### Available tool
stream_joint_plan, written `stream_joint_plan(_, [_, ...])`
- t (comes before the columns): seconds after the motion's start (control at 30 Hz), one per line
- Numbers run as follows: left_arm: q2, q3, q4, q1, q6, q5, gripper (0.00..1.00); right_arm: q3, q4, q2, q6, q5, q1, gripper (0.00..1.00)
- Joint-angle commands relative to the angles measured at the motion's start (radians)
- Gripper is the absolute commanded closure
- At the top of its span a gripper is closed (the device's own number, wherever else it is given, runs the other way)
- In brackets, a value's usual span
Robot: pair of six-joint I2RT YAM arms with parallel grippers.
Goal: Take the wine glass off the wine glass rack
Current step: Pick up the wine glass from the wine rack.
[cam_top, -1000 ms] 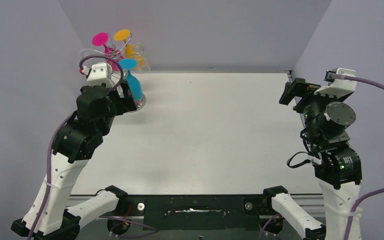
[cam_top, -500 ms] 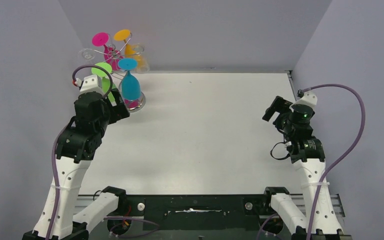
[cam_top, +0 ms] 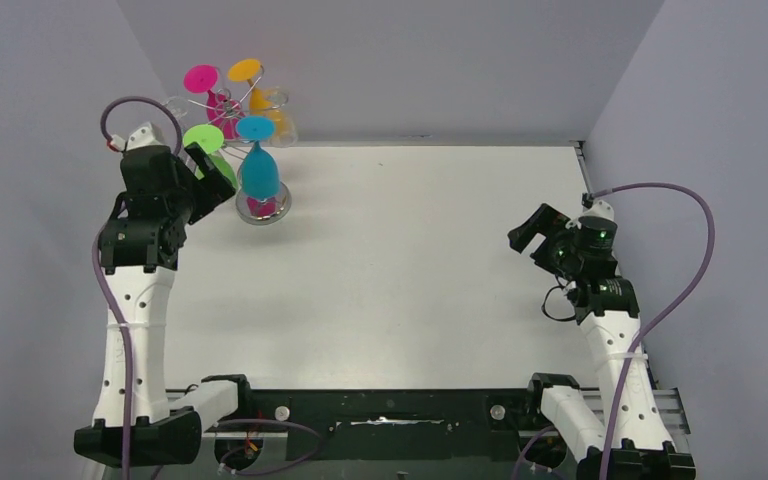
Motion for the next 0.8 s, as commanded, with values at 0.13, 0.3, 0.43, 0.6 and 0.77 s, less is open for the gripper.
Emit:
stream_joint_plan(0.13, [0.089, 0.193, 0.099, 0.166, -0.143, 0.144, 0.25, 0.039, 0.051, -0.034, 0.035, -0.053, -0.013, 0.02])
stream_joint_plan(0.3, [0.129, 0.178, 0.196, 0.306, -0.254, 0.285, 0.36, 0.089, 0.008, -0.008, -0.003, -0.033, -0.014, 0.02])
stream_joint_plan(0.43, [0.156, 0.122, 0.316, 0.383, -0.346, 0.446, 0.48, 0.103, 0.0, -0.001, -0.034, -0.014, -0.014, 0.02])
stream_joint_plan(0.6, [0.172, 0.061, 0.444, 0.425, -0.406, 0.548, 0.57, 0.114, 0.002, 0.014, -0.051, -0.005, -0.015, 0.02])
stream_joint_plan(0.77, [0.189, 0.055, 0.436, 0.425, -0.365, 0.557, 0.57, 0.111, 0.006, 0.04, -0.057, 0.001, -0.016, 0.02])
